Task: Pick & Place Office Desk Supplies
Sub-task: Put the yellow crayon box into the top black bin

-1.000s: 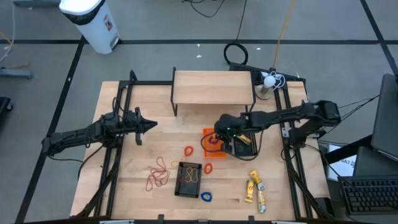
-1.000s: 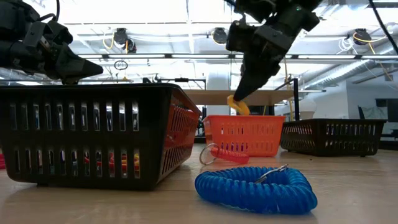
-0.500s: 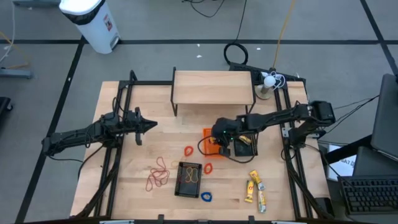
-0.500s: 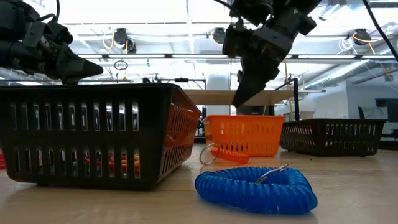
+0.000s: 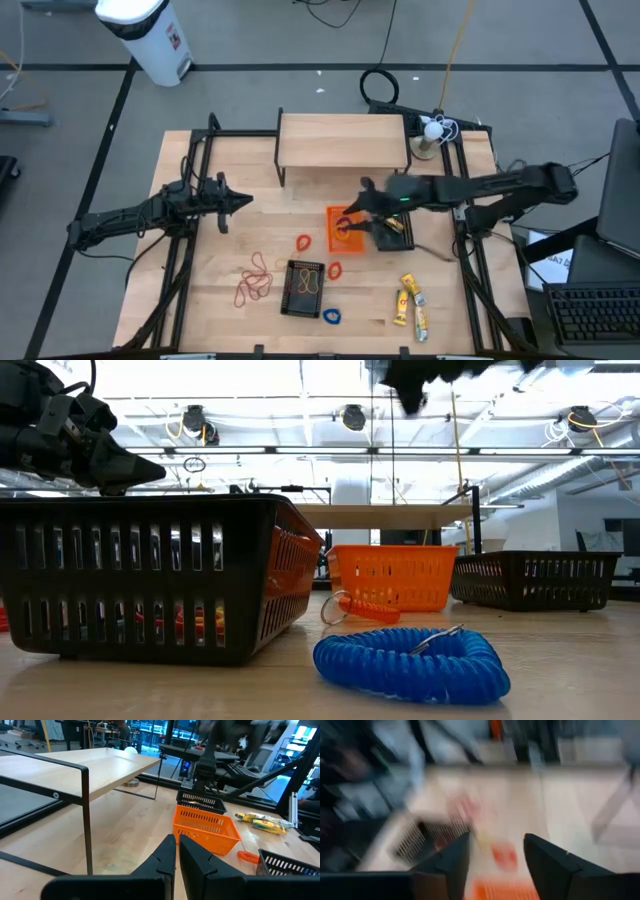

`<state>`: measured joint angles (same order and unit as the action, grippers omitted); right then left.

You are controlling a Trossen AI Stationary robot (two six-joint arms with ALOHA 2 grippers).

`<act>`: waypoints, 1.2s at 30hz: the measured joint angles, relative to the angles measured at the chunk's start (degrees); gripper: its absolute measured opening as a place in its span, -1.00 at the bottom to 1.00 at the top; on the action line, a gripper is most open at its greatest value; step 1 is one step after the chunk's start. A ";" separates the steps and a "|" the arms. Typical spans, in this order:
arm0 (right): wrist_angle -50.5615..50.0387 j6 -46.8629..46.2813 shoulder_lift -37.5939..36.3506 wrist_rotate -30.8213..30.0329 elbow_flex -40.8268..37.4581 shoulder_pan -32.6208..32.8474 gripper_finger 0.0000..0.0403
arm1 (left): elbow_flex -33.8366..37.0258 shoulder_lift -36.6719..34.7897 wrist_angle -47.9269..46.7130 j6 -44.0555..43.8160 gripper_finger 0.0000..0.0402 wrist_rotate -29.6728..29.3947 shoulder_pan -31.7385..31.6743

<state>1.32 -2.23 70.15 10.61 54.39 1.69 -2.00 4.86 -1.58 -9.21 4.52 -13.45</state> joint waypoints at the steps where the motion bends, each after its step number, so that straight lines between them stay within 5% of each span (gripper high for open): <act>1: 3.99 0.21 -2.58 0.50 -2.02 0.02 -0.23 | 0.00 0.00 -0.01 0.00 -0.89 -0.01 -0.02; 9: 19.62 0.38 -25.07 -0.28 -19.29 -3.02 -0.95 | 0.00 0.00 0.00 0.48 -0.89 -0.03 -0.02; 24: 12.79 0.95 -49.69 -0.42 -30.05 -5.09 -1.00 | 0.00 0.00 0.02 1.18 -0.89 -0.06 -0.02; 36: 0.51 1.12 -57.59 -1.73 -30.14 -5.09 -1.00 | 0.00 0.00 0.04 1.25 -0.89 -0.07 -0.02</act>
<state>1.83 -1.11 12.56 8.88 24.25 -3.40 -2.00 4.86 -1.54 -7.97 4.45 -13.47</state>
